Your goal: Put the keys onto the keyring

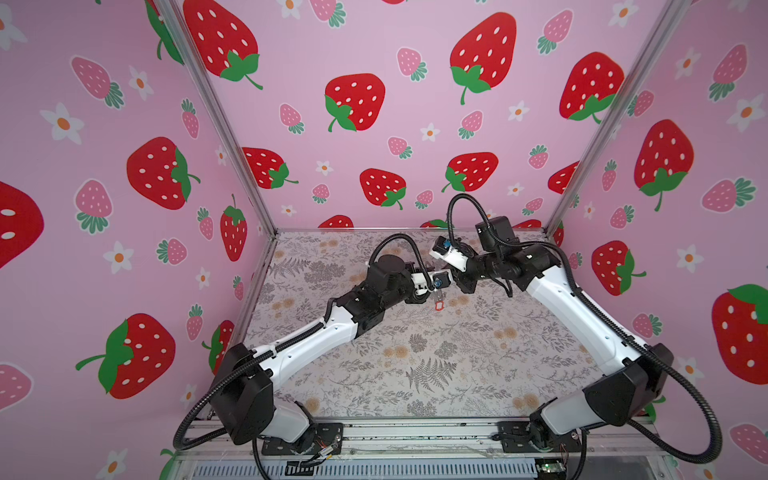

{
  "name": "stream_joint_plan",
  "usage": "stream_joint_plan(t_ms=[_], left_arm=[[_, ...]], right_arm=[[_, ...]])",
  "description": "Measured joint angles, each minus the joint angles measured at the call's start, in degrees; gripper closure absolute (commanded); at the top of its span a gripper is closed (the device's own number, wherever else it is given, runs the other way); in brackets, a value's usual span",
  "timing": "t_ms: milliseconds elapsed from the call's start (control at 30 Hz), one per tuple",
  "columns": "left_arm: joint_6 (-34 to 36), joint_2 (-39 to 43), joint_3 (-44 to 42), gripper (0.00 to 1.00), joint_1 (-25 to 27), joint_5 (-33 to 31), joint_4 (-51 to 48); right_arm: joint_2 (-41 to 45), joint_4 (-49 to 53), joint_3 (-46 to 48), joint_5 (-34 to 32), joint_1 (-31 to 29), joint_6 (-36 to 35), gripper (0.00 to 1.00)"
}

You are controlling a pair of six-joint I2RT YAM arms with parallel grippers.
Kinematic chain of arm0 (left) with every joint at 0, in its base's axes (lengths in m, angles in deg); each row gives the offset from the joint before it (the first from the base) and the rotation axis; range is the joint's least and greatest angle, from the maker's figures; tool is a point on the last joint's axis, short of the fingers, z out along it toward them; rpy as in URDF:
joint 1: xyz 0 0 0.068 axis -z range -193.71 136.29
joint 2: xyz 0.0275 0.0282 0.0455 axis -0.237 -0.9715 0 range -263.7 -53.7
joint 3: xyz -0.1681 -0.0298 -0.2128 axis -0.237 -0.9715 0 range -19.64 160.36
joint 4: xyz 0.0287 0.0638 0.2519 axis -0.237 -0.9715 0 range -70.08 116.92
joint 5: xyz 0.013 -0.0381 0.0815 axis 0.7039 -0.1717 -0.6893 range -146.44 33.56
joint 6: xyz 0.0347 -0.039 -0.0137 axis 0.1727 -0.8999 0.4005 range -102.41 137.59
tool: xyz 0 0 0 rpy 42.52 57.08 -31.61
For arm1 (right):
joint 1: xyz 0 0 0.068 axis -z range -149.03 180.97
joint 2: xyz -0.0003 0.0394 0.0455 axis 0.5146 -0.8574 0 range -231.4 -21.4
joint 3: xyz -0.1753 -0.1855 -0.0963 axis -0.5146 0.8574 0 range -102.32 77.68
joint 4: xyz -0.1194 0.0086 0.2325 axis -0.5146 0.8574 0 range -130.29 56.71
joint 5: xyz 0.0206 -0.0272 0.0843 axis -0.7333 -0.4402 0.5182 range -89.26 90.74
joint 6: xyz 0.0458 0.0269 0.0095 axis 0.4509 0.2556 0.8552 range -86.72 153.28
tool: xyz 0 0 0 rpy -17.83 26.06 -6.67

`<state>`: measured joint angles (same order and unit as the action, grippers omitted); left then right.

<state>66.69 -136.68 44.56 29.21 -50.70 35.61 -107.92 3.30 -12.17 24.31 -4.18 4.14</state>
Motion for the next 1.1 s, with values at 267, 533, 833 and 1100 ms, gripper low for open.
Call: stream_joint_plan(t_ms=[267, 533, 833, 1100], left_arm=[[-0.9, -0.8, 0.7, 0.89, 0.0, 0.3, -0.1], [-1.4, -0.9, 1.2, 1.0, 0.0, 0.6, -0.6], [-2.2, -0.9, 1.4, 1.0, -0.3, 1.8, -1.4], [-8.4, -0.3, 1.4, 1.0, -1.9, 6.8, 0.2]], right_arm=[[0.0, 0.0, 0.0, 0.0, 0.0, 0.2, 1.0], [-0.1, -0.2, 0.0, -0.7, 0.0, -0.2, 1.0], [1.2, -4.4, 2.8, -1.5, 0.0, 0.3, 0.81], [7.2, -13.2, 10.3, -1.5, 0.2, 1.9, 0.66]])
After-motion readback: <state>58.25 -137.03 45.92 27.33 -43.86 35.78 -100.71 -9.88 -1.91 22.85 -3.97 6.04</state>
